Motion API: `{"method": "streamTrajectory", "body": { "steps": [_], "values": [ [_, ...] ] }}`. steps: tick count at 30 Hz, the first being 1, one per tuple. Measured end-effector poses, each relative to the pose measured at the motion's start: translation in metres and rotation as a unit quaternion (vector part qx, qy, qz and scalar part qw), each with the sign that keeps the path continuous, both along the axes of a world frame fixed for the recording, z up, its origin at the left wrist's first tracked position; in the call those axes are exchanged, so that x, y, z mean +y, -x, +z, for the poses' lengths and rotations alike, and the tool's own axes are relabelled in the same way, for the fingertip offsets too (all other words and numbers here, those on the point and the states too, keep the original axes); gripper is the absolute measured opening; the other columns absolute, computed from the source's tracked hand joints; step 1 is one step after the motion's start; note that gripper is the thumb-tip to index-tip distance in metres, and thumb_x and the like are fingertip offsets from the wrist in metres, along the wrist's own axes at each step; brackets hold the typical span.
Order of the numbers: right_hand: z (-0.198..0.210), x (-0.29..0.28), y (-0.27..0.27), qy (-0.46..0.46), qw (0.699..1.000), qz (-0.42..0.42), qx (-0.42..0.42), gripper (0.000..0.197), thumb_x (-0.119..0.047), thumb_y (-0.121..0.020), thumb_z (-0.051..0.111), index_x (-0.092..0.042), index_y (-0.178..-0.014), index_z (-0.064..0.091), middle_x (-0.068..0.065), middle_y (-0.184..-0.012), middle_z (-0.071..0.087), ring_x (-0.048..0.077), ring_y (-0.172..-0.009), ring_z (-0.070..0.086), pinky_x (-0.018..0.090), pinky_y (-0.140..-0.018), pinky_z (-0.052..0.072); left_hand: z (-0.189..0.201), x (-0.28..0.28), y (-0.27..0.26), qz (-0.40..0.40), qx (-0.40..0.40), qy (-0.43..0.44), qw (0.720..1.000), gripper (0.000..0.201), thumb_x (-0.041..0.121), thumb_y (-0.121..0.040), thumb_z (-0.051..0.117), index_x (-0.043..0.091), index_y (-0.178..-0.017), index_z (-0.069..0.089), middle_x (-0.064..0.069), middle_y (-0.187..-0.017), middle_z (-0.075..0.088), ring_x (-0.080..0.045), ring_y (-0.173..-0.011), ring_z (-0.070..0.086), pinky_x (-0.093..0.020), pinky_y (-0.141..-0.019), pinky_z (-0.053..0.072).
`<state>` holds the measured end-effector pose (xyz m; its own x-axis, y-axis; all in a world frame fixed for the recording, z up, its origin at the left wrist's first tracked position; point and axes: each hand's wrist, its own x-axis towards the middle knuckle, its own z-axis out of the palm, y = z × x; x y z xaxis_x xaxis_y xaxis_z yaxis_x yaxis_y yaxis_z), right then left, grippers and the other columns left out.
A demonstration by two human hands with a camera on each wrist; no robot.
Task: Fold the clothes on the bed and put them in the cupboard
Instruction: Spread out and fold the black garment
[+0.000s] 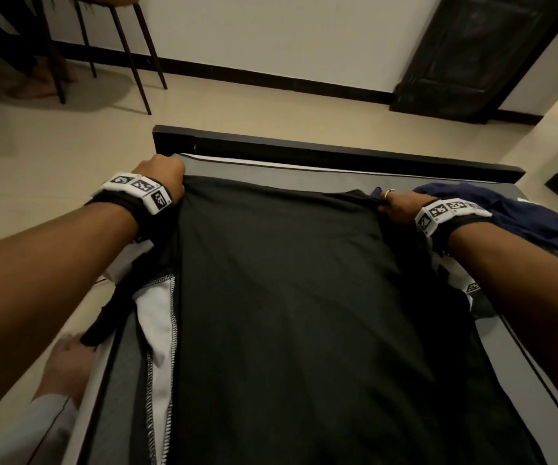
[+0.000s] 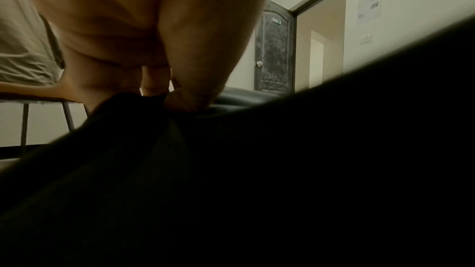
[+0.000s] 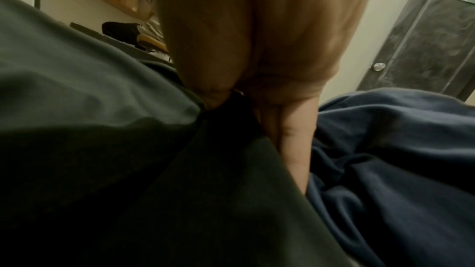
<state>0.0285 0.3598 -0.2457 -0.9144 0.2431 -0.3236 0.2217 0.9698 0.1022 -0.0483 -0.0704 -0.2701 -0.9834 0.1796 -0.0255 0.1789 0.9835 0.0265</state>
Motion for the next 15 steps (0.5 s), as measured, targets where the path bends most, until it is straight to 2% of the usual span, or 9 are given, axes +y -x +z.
{"method": "streamTrajectory", "body": {
  "steps": [2, 4, 6, 8, 10, 12, 15],
  "values": [
    [0.001, 0.004, 0.0, 0.002, 1.0, -0.019, -0.018, 0.062, -0.046, -0.1, 0.054, -0.016, -0.151, 0.036, 0.015, -0.147, 0.049, 0.036, -0.132, 0.05, 0.044, -0.11, 0.04, 0.003, 0.0, 0.0, 0.002, -0.036, -0.011, 0.999, 0.025, 0.026, -0.092, 0.058, 0.002, -0.098, 0.062, -0.019, -0.095, 0.062, -0.037, -0.085, 0.061, -0.039, -0.076, 0.053],
    [0.005, 0.006, -0.002, 0.003, 0.998, -0.041, -0.037, 0.079, -0.055, -0.089, 0.067, -0.021, -0.152, 0.035, 0.011, -0.146, 0.05, 0.033, -0.132, 0.05, 0.044, -0.108, 0.042, 0.003, 0.0, 0.001, 0.003, -0.087, -0.027, 0.996, 0.037, 0.039, -0.092, 0.057, 0.005, -0.103, 0.062, -0.016, -0.099, 0.063, -0.033, -0.09, 0.061, -0.037, -0.079, 0.051],
    [0.008, 0.007, -0.004, 0.017, 0.997, -0.047, -0.05, 0.067, -0.046, -0.09, 0.07, -0.018, -0.145, 0.046, 0.011, -0.135, 0.058, 0.031, -0.122, 0.056, 0.04, -0.098, 0.047, 0.0, -0.001, 0.0, 0.005, -0.119, -0.025, 0.993, 0.045, 0.046, -0.093, 0.056, 0.005, -0.112, 0.061, -0.017, -0.11, 0.063, -0.033, -0.099, 0.061, -0.036, -0.087, 0.05],
    [0.012, 0.009, -0.005, 0.016, 0.998, -0.04, -0.048, 0.05, -0.04, -0.095, 0.065, -0.014, -0.136, 0.056, 0.009, -0.122, 0.063, 0.029, -0.112, 0.059, 0.036, -0.091, 0.045, -0.002, -0.003, 0.001, 0.008, -0.113, 0.012, 0.993, 0.049, 0.045, -0.095, 0.059, 0.002, -0.117, 0.062, -0.018, -0.112, 0.064, -0.033, -0.1, 0.062, -0.037, -0.087, 0.051],
    [0.015, 0.01, -0.006, 0.0, 0.999, -0.034, -0.033, 0.044, -0.038, -0.099, 0.059, -0.013, -0.135, 0.054, 0.01, -0.121, 0.06, 0.03, -0.116, 0.057, 0.035, -0.09, 0.041, -0.001, -0.004, 0.002, 0.008, -0.099, 0.04, 0.994, 0.045, 0.04, -0.095, 0.061, 0.001, -0.118, 0.064, -0.018, -0.111, 0.065, -0.033, -0.1, 0.062, -0.037, -0.083, 0.05],
    [0.012, 0.012, -0.003, -0.007, 0.999, -0.033, -0.008, 0.042, -0.036, -0.102, 0.054, -0.011, -0.135, 0.052, 0.014, -0.124, 0.059, 0.032, -0.119, 0.056, 0.037, -0.092, 0.042, 0.0, -0.002, 0.003, 0.003, -0.077, 0.055, 0.995, 0.04, 0.036, -0.095, 0.063, 0.001, -0.116, 0.064, -0.019, -0.111, 0.063, -0.035, -0.1, 0.062, -0.037, -0.078, 0.048],
    [0.007, 0.016, 0.004, -0.004, 0.998, -0.051, 0.03, 0.041, -0.035, -0.104, 0.051, -0.006, -0.133, 0.052, 0.02, -0.126, 0.059, 0.036, -0.118, 0.057, 0.039, -0.094, 0.044, 0.0, 0.003, 0.008, 0.005, -0.003, 0.046, 0.999, 0.031, 0.032, -0.095, 0.062, 0.004, -0.109, 0.061, -0.019, -0.104, 0.061, -0.038, -0.093, 0.063, -0.04, -0.077, 0.051]
  ]
}}
